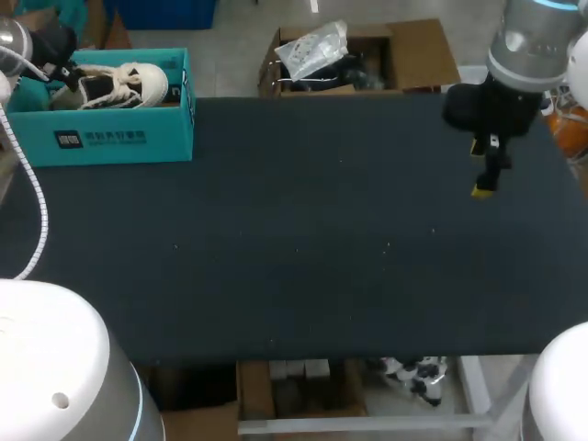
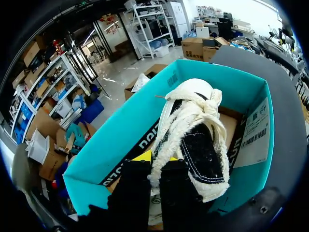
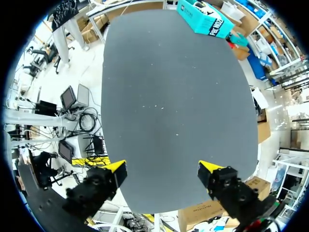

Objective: Open the shoe tongue, take the insole out of the shoe, put the insole back into the shoe, and pack the shoe into the shoebox

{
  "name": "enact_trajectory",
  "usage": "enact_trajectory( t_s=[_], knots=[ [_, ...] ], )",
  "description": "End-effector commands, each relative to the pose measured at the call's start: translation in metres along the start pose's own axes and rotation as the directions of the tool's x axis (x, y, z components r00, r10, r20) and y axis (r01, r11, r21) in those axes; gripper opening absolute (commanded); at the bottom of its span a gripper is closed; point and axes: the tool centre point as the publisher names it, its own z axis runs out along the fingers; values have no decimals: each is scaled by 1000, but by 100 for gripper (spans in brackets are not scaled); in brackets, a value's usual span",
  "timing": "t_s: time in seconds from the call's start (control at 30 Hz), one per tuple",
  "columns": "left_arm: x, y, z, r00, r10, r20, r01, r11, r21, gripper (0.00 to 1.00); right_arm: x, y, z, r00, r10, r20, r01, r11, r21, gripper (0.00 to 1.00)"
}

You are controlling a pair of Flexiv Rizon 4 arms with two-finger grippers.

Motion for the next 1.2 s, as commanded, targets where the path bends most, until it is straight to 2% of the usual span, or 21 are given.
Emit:
enact_trajectory(
  t_s=[0.03, 0.17, 0.33, 0.37, 0.4, 0.6, 0.87, 1.03, 1.2],
  knots=[
    [-1, -7, 21, 999, 7, -49, -9, 998, -58, 0, 0, 0, -1, 1000, 0, -2, 0, 1000, 2, 100],
    [8, -9, 29, 997, 31, -70, -38, 994, -99, 0, 0, 0, -1, 1000, 0, -2, 0, 1000, 2, 100],
    [10, -15, 49, 998, 8, -63, -17, 990, -142, 1, 0, 0, -1, 1000, 0, -2, 0, 1000, 2, 100],
    [12, -15, 50, 998, 4, -61, -12, 989, -144, 48, 0, 0, -1, 1000, 0, -2, 0, 1000, 2, 100],
    [13, -14, 50, 998, 3, -61, -12, 989, -145, 100, 0, 0, -1, 1000, 0, -2, 0, 1000, 2, 100],
    [18, -27, 22, 999, -5, -49, -1, 991, -131, 100, 0, 0, -1, 1000, 0, -2, 0, 1000, 2, 100],
    [35, -45, -48, 1000, 12, -28, -17, 986, -167, 100, 0, 0, -1, 1000, 0, -2, 0, 1000, 2, 100],
    [58, -39, -90, 999, 36, -29, -42, 976, -213, 100, 0, 0, -1, 1000, 0, -2, 0, 1000, 2, 100],
    [84, -25, -130, 998, 61, -34, -67, 974, -215, 100, 0, 0, -1, 1000, 0, -2, 0, 1000, 2, 100]
  ],
)
